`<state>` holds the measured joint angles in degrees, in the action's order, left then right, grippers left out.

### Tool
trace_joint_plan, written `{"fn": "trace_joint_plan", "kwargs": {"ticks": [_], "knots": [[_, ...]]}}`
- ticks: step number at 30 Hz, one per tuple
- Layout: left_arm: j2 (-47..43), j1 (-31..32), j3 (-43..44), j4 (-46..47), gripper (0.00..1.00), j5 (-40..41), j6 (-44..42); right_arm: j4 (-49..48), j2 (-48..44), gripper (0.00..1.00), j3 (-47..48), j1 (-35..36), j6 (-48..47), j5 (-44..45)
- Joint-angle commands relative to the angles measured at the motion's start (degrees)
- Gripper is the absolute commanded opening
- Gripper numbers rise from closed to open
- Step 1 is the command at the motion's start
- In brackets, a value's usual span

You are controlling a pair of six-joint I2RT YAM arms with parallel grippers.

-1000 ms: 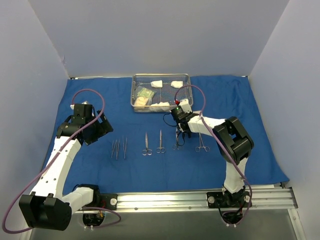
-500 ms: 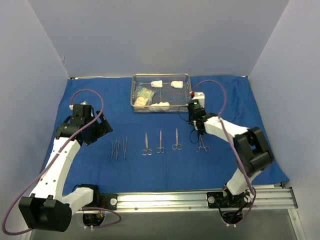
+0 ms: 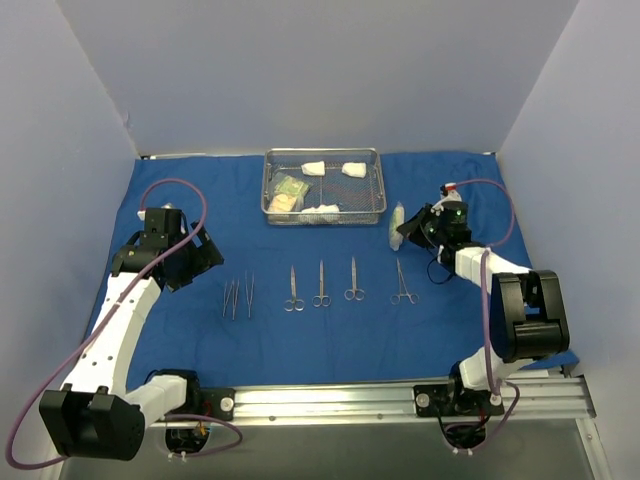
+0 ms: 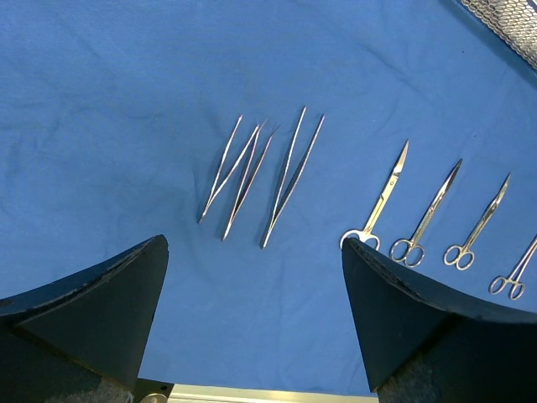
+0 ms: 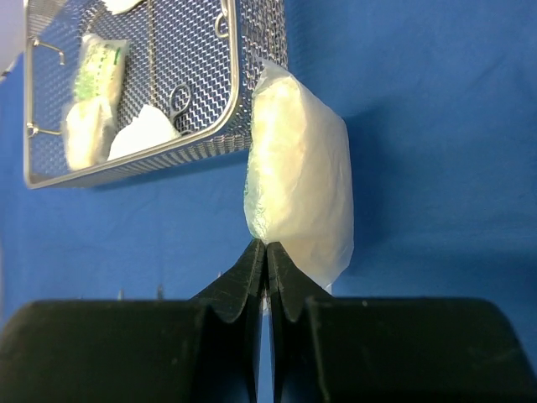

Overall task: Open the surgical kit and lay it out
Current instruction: Place the medical item in the surgical kit.

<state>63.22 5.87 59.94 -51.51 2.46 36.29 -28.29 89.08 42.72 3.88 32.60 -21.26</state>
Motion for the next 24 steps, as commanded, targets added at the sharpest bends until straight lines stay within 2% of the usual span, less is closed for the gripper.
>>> {"fn": "trace_joint_plan", "kwargs": {"ticks": [1,11,20,24], "knots": [[-0.03,-0.42,2.72,0.70,0.94,-0.70,-0.52,-7.83,0.48,0.00,-0.27,-1.24,5.02,-8.98],[0.94,-0.51,2.55,1.23,0.94,-0.70,-0.08,-14.32,7.42,0.00,-2.73,-5.90,10.02,-13.46],[0.76,-0.60,2.28,2.02,0.94,-1.14,0.97,-7.84,9.97,0.00,-3.34,-10.64,8.97,-9.51],[1.11,-0.51,2.11,2.73,0.94,-1.84,1.23,-4.94,9.97,0.07,-2.82,-11.61,6.79,-7.66]]}}
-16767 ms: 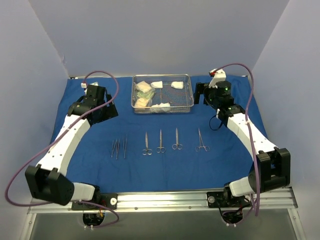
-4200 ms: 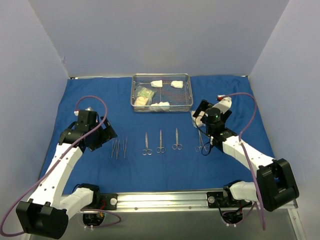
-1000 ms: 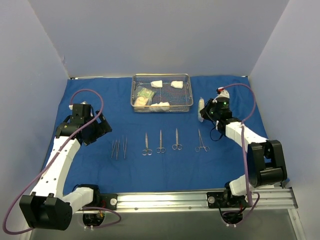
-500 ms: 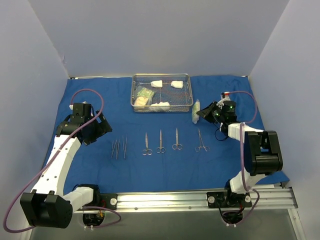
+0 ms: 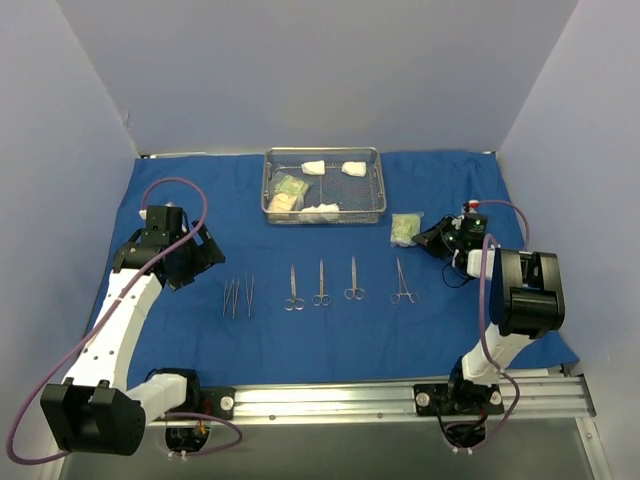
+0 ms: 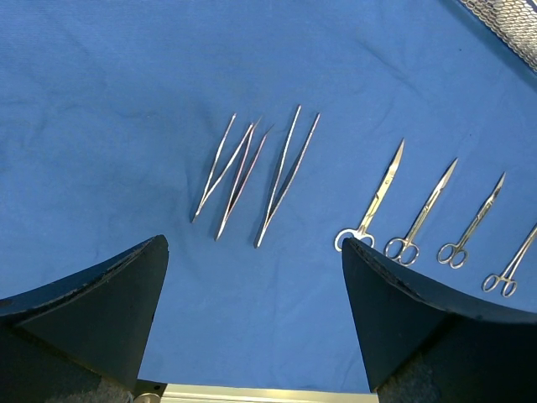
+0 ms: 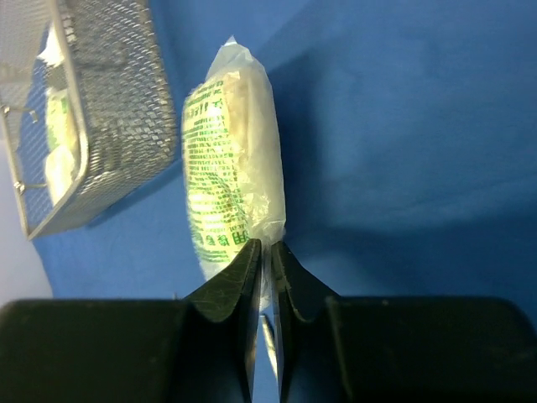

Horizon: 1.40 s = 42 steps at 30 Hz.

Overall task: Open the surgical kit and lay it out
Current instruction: Place the medical item in the surgical kit.

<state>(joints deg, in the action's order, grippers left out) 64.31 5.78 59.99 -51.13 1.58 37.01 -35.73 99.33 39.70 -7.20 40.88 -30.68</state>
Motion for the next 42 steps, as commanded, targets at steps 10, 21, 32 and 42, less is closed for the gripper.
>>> {"fn": "trace_joint_plan", "kwargs": {"ticks": [10,21,32,42], "knots": [[1.43,-0.51,2.15,3.15,0.94,-1.58,0.60,10.50,3.85,0.01,5.56,-0.62,-7.21,1.32],[3.45,-0.51,2.24,4.29,0.94,-4.13,-0.10,21.56,6.14,0.00,11.97,-0.80,-18.47,-1.75],[5.03,-0.51,3.64,5.52,0.94,-5.63,-1.15,28.87,6.67,0.00,15.84,-0.97,-30.68,-7.64],[6.52,-0.42,4.96,7.01,0.94,-6.59,-1.95,29.22,5.79,0.00,18.75,-0.45,-32.10,-5.46]]}}
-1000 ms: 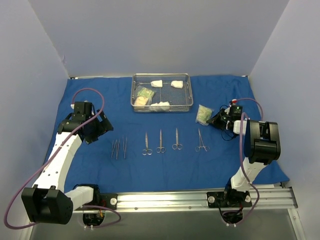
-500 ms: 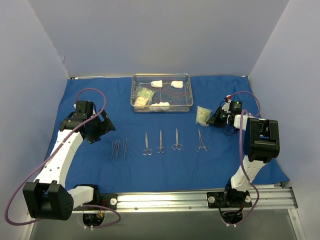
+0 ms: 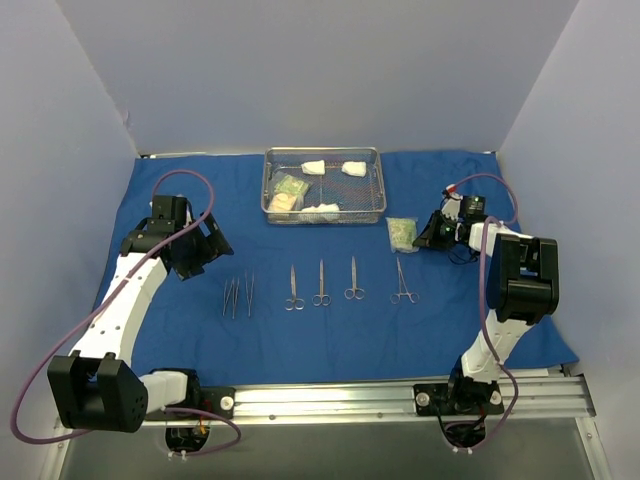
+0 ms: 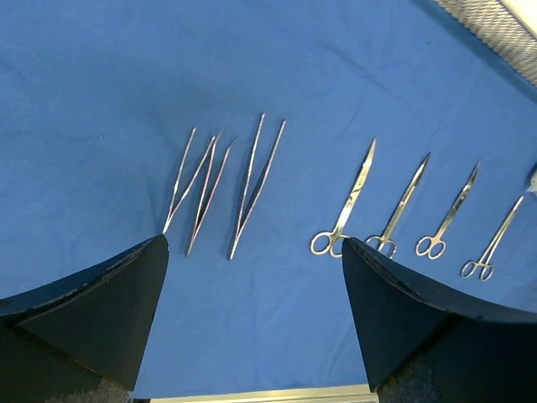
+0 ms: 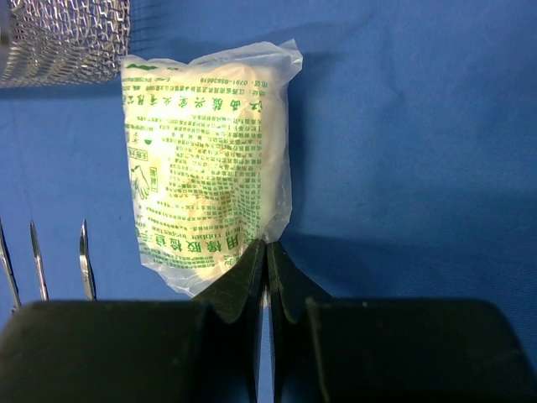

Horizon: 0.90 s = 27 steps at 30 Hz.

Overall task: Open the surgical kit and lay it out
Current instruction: Place the medical item in the surgical kit, then pick up the medical item from the container.

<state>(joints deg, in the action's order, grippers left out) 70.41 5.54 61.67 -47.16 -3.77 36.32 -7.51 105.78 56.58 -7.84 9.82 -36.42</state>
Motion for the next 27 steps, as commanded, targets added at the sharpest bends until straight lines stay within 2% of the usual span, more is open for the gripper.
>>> {"fn": "trace_joint_plan", "kwargs": {"ticks": [1,3,5,6,7,9,10,11,12,13,15,16,17,19,21,24,26,27], "knots": [[0.69,-0.18,3.54,3.47,0.94,-1.50,-1.33,0.74,-0.92,0.00,1.78,0.28,-0.95,0.56],[1.39,-0.09,4.24,3.82,0.94,-2.03,-1.42,0.83,-1.01,0.00,1.96,0.36,-1.21,0.48],[2.01,-0.09,5.65,5.23,0.94,-2.21,-1.34,0.92,-1.01,0.11,2.05,0.45,-1.21,0.39],[3.23,-0.09,6.79,5.58,0.94,-2.29,-1.07,1.00,-1.10,0.17,1.96,0.45,-1.39,0.22],[3.94,0.08,8.10,6.98,0.94,-2.56,-0.98,1.00,-1.36,0.28,1.96,0.45,-1.13,0.65],[6.39,0.35,12.14,8.91,0.94,-3.61,-1.16,0.65,-2.85,0.35,1.52,0.37,-0.78,1.35],[7.71,0.52,13.99,9.62,0.94,-4.13,-1.42,0.65,-3.55,0.44,1.52,0.37,-0.68,2.05],[9.03,0.96,18.35,9.89,0.94,-4.84,-2.03,0.74,-4.26,0.49,1.52,0.37,-0.95,2.67],[12.00,1.40,20.66,9.89,0.94,-5.19,-3.69,0.74,-6.00,0.53,1.61,0.37,-1.21,3.02],[13.68,1.92,22.95,9.37,0.94,-5.28,-5.19,0.65,-7.15,0.64,1.52,0.37,-1.47,3.64],[18.24,4.21,29.63,9.45,0.94,-6.07,-11.66,-0.14,-10.57,0.73,1.08,0.37,-2.00,5.31],[20.18,4.82,32.35,8.58,0.94,-5.90,-13.45,-0.23,-11.81,0.88,1.08,0.37,-2.79,6.01],[21.94,6.31,38.90,7.44,0.94,-5.72,-15.03,-0.14,-13.74,0.94,1.08,0.37,-3.14,7.67],[28.09,7.99,45.09,4.54,0.94,-6.16,-20.21,0.47,-15.33,1.00,1.52,0.37,-2.97,9.35],[33.88,10.26,52.45,3.92,0.94,-6.60,-25.84,0.74,-17.18,1.00,2.13,0.28,-2.45,11.36],[42.33,11.94,59.42,1.56,0.94,-4.68,-29.02,-0.05,-20.34,1.00,1.96,0.28,-0.78,14.00],[50.30,12.04,68.99,-1.17,0.94,-4.31,-29.55,-1.01,-22.44,1.00,1.26,0.19,0.01,14.63],[53.05,12.12,76.59,-4.40,0.94,-3.88,-29.46,-1.02,-22.89,1.00,1.26,0.28,0.02,14.54]]}}
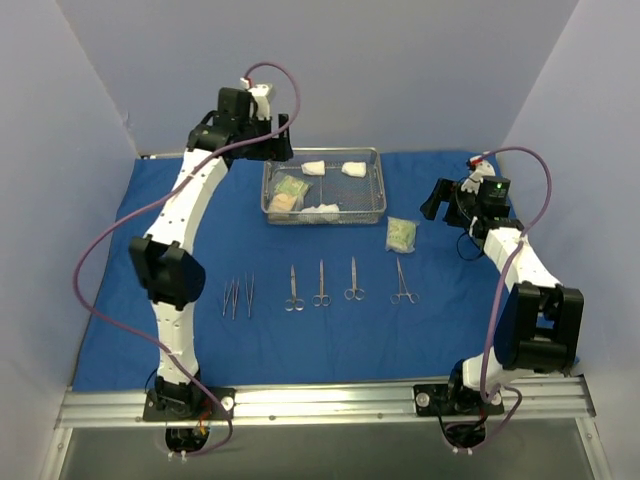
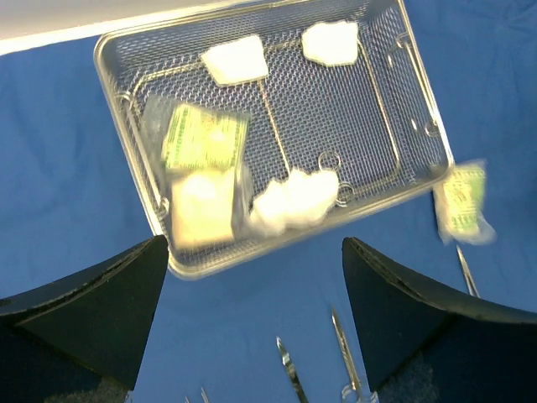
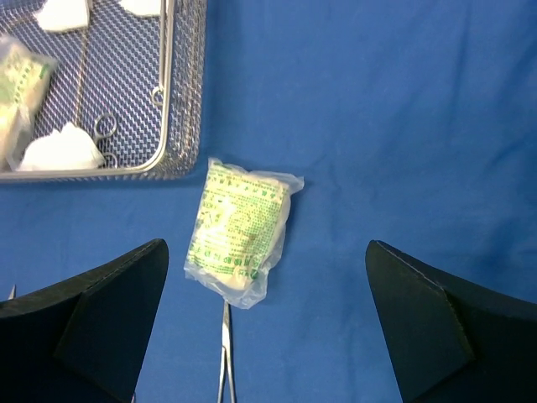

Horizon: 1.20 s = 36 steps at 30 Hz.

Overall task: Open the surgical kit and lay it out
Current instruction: Pick up the medical item from the container.

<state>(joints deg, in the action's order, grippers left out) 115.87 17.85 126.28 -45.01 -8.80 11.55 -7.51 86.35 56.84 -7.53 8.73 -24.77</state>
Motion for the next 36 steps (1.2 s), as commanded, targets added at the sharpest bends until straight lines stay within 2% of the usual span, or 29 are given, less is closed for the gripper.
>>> {"fn": "trace_joint_plan", "kwargs": {"ticks": [1,2,4,5,7,11,16,21,25,29,32,36], "knots": [[10.66,-0.09,16.06,-8.40,0.94,1.24,-4.78,-0.67,-3.73,1.00,1.08,-0.03,0.94,2.80],[16.52,-0.01,20.02,-9.99,0.94,0.80,-4.96,-0.14,-4.08,1.00,1.34,-0.03,1.02,2.80],[21.91,0.61,30.19,-13.25,0.94,0.89,-4.78,1.17,-4.17,1.00,1.78,-0.12,0.76,3.24],[25.94,0.96,32.34,-13.87,0.94,1.67,-4.96,1.44,-4.26,1.00,1.78,-0.12,0.67,3.59],[28.08,2.18,34.38,-13.61,0.94,3.17,-5.22,2.06,-4.34,1.00,1.70,-0.03,0.32,4.29],[27.57,3.95,27.20,-7.21,0.94,7.47,-5.23,2.59,-3.38,1.00,1.61,-0.03,0.15,5.00],[29.58,5.53,27.00,-4.29,0.95,13.79,-5.49,3.20,-3.03,1.00,1.26,-0.03,-0.12,5.09],[33.97,5.44,29.54,-2.97,0.95,13.63,-4.96,3.29,-3.38,1.00,0.64,-0.12,-0.30,6.32],[36.52,5.44,30.17,-0.96,1.00,14.16,-4.70,3.55,-3.03,1.00,0.82,-0.03,0.23,6.49],[38.80,5.36,30.16,2.90,0.92,15.21,-6.27,3.38,-2.15,1.00,0.55,0.23,0.32,6.32],[39.25,5.36,30.08,2.83,0.90,14.95,-6.72,4.86,-1.27,1.00,1.43,0.23,0.41,6.32],[39.87,5.36,29.20,2.65,0.81,15.21,-6.72,4.43,-1.35,1.00,1.26,0.23,0.58,6.58]]}}
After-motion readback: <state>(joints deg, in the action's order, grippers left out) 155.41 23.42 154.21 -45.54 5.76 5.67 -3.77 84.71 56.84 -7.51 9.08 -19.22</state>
